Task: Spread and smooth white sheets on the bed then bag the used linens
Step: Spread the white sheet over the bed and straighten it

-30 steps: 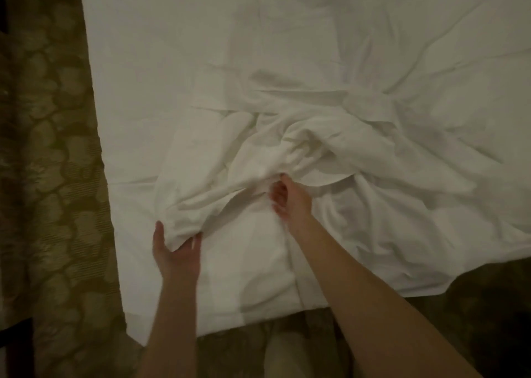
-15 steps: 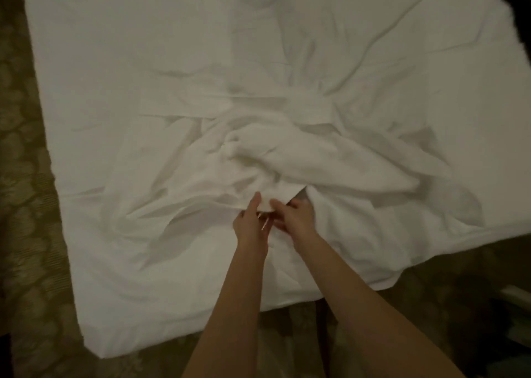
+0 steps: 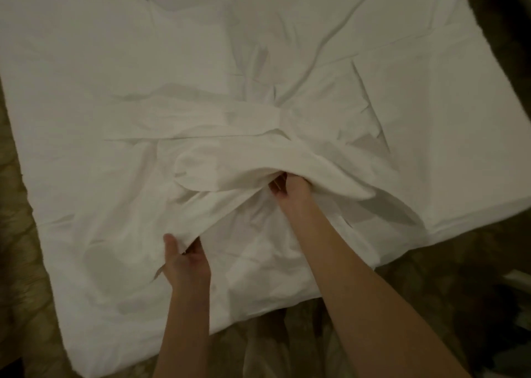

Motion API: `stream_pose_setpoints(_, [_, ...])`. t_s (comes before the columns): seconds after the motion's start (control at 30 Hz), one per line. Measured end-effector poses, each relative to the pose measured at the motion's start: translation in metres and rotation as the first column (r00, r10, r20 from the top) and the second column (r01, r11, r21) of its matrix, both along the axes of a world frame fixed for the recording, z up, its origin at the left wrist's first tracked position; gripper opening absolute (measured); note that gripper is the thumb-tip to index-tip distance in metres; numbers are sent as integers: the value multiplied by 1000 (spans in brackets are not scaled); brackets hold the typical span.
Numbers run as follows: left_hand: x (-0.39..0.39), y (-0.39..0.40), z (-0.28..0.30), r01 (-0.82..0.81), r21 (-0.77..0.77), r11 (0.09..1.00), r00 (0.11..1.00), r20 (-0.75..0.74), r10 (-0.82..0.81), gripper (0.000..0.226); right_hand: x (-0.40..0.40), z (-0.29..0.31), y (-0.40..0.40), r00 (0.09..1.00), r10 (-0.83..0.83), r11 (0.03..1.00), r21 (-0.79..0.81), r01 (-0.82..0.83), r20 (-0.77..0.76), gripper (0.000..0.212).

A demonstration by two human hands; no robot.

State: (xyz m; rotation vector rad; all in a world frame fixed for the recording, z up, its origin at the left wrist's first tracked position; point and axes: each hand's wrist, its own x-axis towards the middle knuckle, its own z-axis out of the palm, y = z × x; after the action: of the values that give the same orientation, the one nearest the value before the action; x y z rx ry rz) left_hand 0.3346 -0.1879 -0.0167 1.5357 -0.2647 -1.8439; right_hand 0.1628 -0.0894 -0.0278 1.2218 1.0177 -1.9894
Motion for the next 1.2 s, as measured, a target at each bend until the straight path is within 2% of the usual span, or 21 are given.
stream_pose_setpoints(0.03, [-9, 6, 0, 22, 7, 1000, 998, -50, -22, 41, -6, 1, 6, 999, 18, 999, 34, -17, -39, 30])
stream_pose_setpoints(0.1, [-32, 30, 0, 202, 49, 978, 976, -98, -197, 45, -12, 4, 20, 989, 104, 988, 122, -91, -104, 33])
stream_pose_setpoints(0.2, [-74, 70, -6, 408, 104, 907, 913, -54, -405, 50, -6, 12, 41, 950, 292, 942, 208, -264, -115, 17])
stream_pose_setpoints(0.27, [-101, 88, -7, 460, 140, 877, 888, -71, -454, 50, -1, 14, 59, 930, 358, 919, 209, -335, -83, 9])
stream_pose_setpoints(0.3, [-111, 93, -7, 446, 169, 879, 895, -102, -435, 48, -1, 13, 70, 942, 328, 933, 180, -312, -70, 12])
stream_pose_setpoints(0.37, [-125, 100, -9, 399, 197, 896, 915, -145, -376, 47, -6, 11, 93, 991, 130, 990, 63, -128, -40, 14])
stream_pose_setpoints(0.43, [-131, 105, -9, 389, 193, 901, 920, -128, -370, 46, -18, 10, 111, 997, -77, 996, -34, 77, 1, 13])
stream_pose_setpoints(0.47, [-131, 106, -10, 392, 186, 901, 919, -105, -379, 45, -26, 11, 116, 992, -123, 991, -51, 123, 9, 17])
stream_pose_setpoints(0.53, [-129, 107, -12, 391, 164, 906, 920, -62, -386, 43, -52, 7, 118, 996, -79, 997, 11, 79, -34, 22])
stream_pose_setpoints(0.6, [-126, 106, -12, 392, 124, 912, 920, -25, -392, 44, -85, 11, 107, 994, 37, 985, 170, -19, -106, 22])
stream_pose_setpoints(0.67, [-121, 105, -10, 422, 81, 903, 905, 21, -425, 43, -121, 24, 90, 963, 185, 927, 361, -104, -196, 12])
stream_pose_setpoints(0.73, [-115, 103, -8, 451, 41, 892, 890, 54, -452, 41, -160, 44, 67, 860, 369, 849, 505, -157, -353, 14])
stream_pose_setpoints(0.8, [-111, 100, -4, 461, 19, 887, 884, 75, -461, 41, -191, 66, 36, 662, 596, 751, 607, -259, -455, 20])
stream_pose_setpoints(0.83, [-111, 99, -2, 455, 15, 890, 887, 78, -455, 43, -201, 72, 24, 569, 675, 717, 599, -356, -470, 15])
stream_pose_setpoints(0.87, [-112, 98, -1, 443, 12, 896, 894, 75, -443, 45, -210, 72, 14, 481, 746, 663, 590, -462, -461, 16])
stream_pose_setpoints(0.93, [-121, 99, 2, 436, 4, 900, 898, 58, -435, 49, -216, 59, 4, 271, 897, 438, 637, -634, -348, 40])
stream_pose_setpoints(0.97, [-128, 101, 4, 452, 1, 892, 891, 48, -452, 50, -214, 48, 5, 193, 938, 341, 672, -657, -287, 45])
stream_pose_setpoints(1.0, [-136, 103, 5, 478, 5, 878, 877, 40, -478, 50, -209, 36, 10, 168, 955, 295, 711, -639, -245, 46])
stream_pose_setpoints(1.03, [-145, 105, 6, 502, 20, 865, 864, 28, -503, 49, -204, 24, 19, 190, 956, 294, 744, -600, -225, 44])
stream_pose_setpoints(1.07, [-153, 106, 5, 520, 46, 853, 853, 23, -521, 47, -196, 12, 31, 263, 941, 330, 754, -568, -214, 42])
stream_pose_setpoints(1.2, [-180, 111, -4, 505, 144, 851, 857, 34, -514, 56, -160, -32, 89, 636, 765, 514, 691, -508, -102, 24])
